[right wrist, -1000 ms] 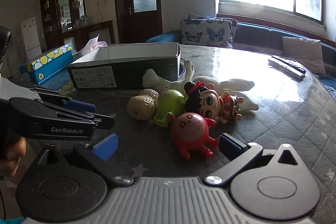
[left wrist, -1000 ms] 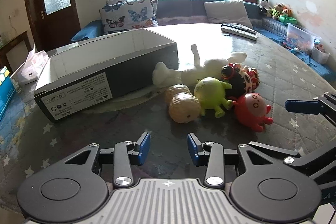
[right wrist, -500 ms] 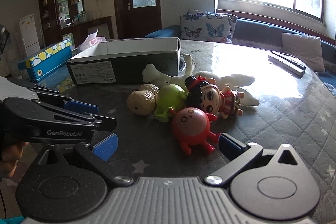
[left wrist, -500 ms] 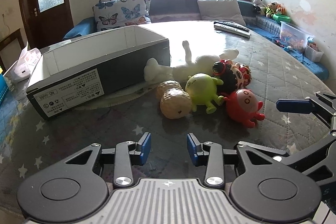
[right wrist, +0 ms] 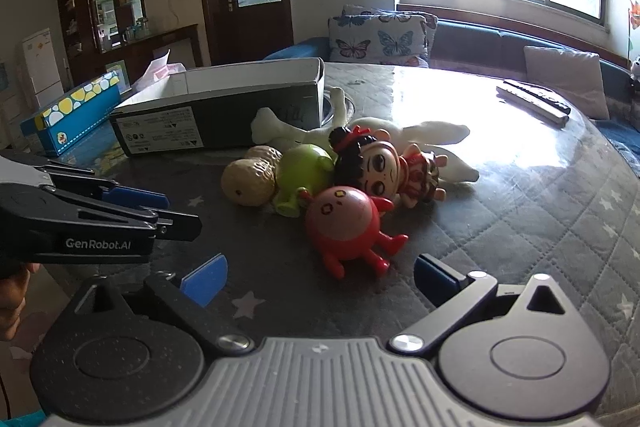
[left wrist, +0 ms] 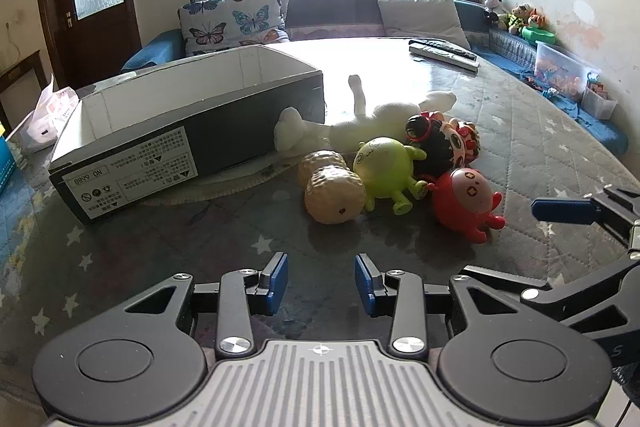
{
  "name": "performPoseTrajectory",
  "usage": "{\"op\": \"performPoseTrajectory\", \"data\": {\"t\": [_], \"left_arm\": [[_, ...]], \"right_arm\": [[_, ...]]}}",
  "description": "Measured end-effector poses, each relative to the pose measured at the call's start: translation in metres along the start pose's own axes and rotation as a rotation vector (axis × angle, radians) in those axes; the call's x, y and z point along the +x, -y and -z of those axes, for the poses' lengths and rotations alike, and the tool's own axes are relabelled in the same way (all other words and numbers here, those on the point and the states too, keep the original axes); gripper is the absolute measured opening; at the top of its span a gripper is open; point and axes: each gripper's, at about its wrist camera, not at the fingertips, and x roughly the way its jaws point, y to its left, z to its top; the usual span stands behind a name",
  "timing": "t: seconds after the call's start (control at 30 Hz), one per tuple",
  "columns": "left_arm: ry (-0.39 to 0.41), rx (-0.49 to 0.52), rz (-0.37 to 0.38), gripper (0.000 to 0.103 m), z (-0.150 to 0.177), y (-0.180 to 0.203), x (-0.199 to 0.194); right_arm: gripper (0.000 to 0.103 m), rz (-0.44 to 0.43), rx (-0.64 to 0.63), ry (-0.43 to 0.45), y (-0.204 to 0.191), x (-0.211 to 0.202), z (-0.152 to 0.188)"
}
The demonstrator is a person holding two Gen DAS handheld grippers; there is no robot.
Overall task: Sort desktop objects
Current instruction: 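Move the left tool toward the red round doll on the toy pile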
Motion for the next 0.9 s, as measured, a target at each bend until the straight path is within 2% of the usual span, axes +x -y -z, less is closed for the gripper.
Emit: {"op": "performPoseTrajectory", "data": {"t": [0.9], "left_arm": [[-0.013, -0.009, 0.049, 0.039, -0.005, 0.007, 0.007]], "right_arm": [[0.098, 0.033, 0.029, -0.018, 0.011, 0.006, 0.001]]}}
